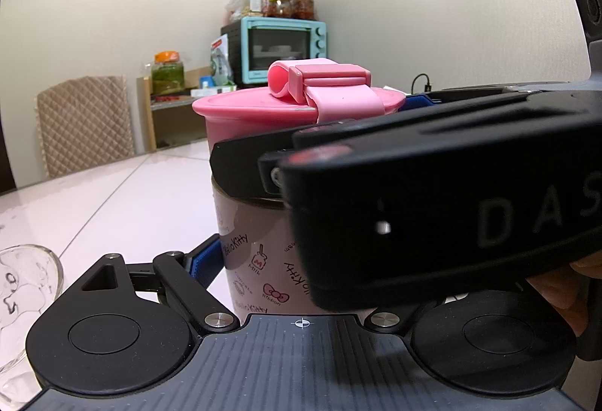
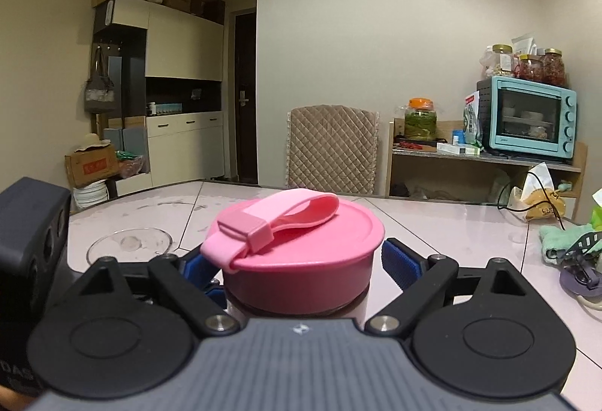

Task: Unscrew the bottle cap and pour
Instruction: 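Regrip and twist the pink cap with the right tool, then twist the pink cap further with the right tool while the left tool holds the jar, then lift the unscrewed pink cap off the jar with the right tool, then carry the pink cap beside the jar and lower it with the right tool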

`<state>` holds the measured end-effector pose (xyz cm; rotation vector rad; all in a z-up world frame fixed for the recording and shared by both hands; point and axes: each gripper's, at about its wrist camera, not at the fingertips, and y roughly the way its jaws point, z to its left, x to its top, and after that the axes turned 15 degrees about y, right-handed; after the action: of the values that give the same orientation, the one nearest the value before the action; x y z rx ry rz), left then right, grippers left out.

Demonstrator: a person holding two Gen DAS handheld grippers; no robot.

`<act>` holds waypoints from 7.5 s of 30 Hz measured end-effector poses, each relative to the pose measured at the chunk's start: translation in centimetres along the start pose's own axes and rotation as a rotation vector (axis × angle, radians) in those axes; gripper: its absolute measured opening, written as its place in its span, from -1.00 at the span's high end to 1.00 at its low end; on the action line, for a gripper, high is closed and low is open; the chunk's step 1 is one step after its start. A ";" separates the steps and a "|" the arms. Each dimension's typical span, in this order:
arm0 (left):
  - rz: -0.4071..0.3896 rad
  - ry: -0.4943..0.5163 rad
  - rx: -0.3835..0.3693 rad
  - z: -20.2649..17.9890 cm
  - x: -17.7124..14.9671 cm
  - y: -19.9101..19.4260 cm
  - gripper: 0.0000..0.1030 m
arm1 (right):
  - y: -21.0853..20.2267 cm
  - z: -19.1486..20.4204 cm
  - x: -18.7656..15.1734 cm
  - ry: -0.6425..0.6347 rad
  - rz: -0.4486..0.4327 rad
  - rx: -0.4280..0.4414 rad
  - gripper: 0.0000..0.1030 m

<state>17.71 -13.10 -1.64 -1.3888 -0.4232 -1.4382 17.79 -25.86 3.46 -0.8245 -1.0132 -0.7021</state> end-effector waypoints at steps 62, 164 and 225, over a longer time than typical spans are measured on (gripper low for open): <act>-0.003 0.005 -0.013 0.4 -0.4 0.5 -0.74 | -0.9 -3.8 1.7 -0.150 0.079 0.296 -0.84; 0.016 -0.016 0.046 2.1 0.6 3.1 -0.74 | -1.6 -7.6 6.6 0.004 -0.014 0.149 -0.65; 0.127 -0.075 0.244 -2.7 1.6 0.3 -0.79 | -1.6 -11.3 -2.6 0.137 0.171 -0.179 -0.65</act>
<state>16.92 -16.14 -1.12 -1.2517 -0.5306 -1.1921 20.55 -35.95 -1.82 -0.9930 -0.7546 -0.6987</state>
